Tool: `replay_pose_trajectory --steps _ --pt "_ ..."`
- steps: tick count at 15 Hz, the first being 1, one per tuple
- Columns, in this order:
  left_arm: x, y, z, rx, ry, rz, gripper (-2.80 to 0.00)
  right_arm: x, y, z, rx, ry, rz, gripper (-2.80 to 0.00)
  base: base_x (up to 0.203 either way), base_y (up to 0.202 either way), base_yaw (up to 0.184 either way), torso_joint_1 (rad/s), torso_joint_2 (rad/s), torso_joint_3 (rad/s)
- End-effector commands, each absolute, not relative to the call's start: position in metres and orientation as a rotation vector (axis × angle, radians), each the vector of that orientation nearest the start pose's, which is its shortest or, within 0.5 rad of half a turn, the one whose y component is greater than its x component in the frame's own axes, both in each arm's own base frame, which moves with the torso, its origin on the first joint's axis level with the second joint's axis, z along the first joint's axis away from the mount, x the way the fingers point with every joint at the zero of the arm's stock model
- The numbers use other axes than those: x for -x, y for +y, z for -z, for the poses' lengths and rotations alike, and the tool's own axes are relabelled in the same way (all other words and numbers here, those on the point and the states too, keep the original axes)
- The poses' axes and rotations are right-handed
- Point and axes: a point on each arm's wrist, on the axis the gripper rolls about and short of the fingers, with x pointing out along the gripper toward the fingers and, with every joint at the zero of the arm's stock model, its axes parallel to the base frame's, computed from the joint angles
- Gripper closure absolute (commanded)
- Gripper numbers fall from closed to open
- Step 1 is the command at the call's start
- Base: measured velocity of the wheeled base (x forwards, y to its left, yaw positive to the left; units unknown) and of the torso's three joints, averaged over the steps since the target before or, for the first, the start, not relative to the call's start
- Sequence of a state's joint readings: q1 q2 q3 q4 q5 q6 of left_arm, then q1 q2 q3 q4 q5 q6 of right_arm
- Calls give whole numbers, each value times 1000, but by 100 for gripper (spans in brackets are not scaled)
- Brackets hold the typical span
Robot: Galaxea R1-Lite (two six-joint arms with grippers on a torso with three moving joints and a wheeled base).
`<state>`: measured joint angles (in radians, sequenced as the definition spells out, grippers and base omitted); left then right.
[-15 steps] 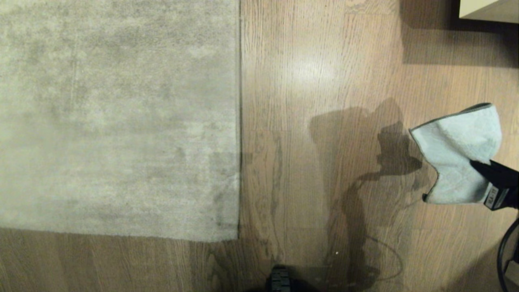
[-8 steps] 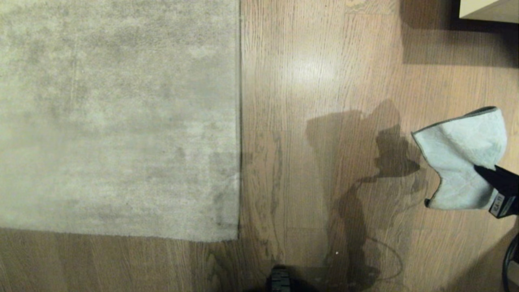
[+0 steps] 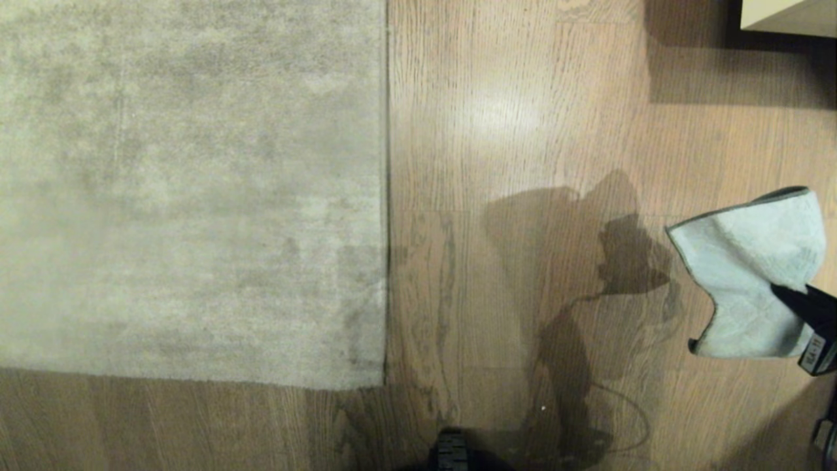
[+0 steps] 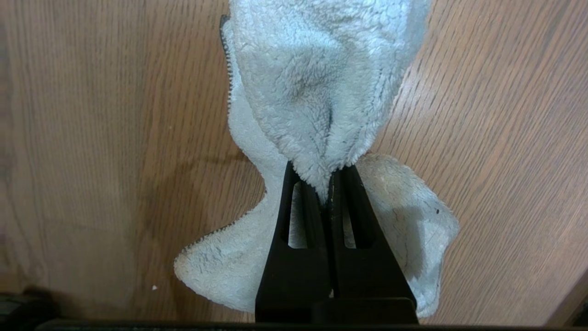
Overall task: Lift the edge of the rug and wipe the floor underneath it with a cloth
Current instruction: Pick up the rag, then lift up the carpet
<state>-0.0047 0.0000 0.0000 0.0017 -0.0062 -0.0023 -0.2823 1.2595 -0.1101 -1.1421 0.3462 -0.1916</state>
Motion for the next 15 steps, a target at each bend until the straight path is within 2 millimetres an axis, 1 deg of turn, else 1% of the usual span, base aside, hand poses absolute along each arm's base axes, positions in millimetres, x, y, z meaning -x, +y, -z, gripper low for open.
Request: replay_pose_trajectory --steps 1,10,13,15 --pt "23 0 -75 2 2 12 0 -137 -31 -161 199 -23 -66 0 0 0 0 0 0 0" --pt "23 0 -75 2 2 11 0 -116 -16 -164 198 -27 -120 0 0 0 0 0 0 0" --pt "23 0 -75 3 2 12 0 -107 -7 -163 194 -14 -103 0 0 0 0 0 0 0" --pt "23 0 -75 3 2 11 0 -101 -5 -162 194 -21 -110 0 0 0 0 0 0 0"
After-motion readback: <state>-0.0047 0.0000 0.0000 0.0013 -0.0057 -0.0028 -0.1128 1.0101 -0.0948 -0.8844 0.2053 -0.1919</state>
